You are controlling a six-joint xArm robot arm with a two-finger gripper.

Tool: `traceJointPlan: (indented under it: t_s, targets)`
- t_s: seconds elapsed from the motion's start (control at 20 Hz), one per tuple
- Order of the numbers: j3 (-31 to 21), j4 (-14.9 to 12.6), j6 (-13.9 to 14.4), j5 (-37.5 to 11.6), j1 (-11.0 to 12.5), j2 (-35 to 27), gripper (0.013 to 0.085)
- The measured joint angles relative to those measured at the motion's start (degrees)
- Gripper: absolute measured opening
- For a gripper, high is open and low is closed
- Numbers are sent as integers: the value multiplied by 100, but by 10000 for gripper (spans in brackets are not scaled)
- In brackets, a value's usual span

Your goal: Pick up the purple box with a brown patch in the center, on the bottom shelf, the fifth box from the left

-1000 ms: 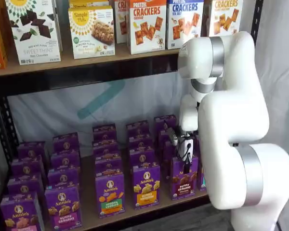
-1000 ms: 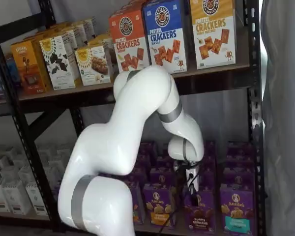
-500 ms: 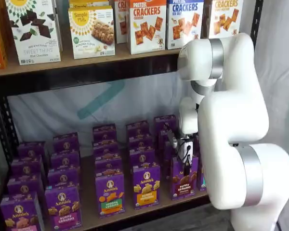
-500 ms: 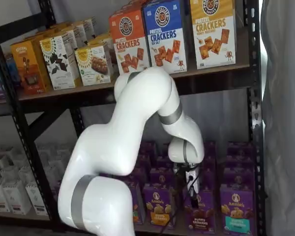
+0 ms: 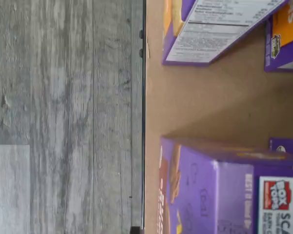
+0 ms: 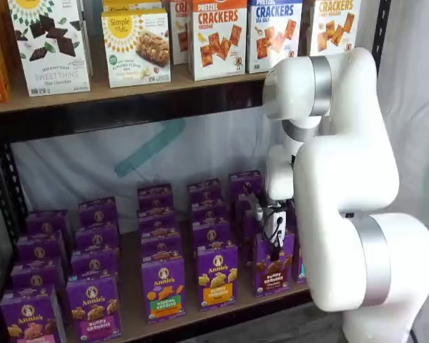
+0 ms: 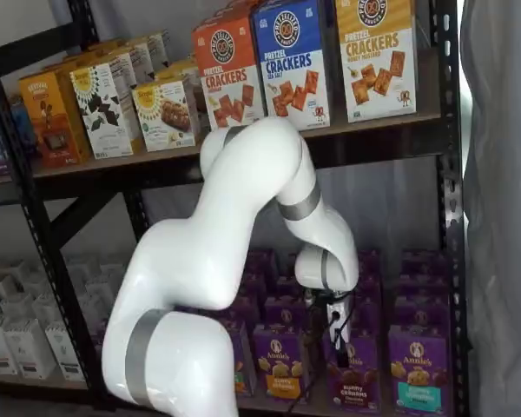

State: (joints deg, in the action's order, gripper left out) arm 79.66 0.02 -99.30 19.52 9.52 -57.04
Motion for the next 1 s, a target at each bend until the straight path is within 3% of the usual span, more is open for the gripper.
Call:
traceJointPlan:
  t_s: [0.05,0.35,0.45,0.65,1.0]
  targets:
    - [-14,-13,10,-4,0,10,650]
    - [-84,-58,37,-35,15,55,650]
    - [-98,-77,54,-30,17,64,570]
    - [-131,-85,67,-48,11,76,490]
    - [-188,-23,26,-132,-7,93,490]
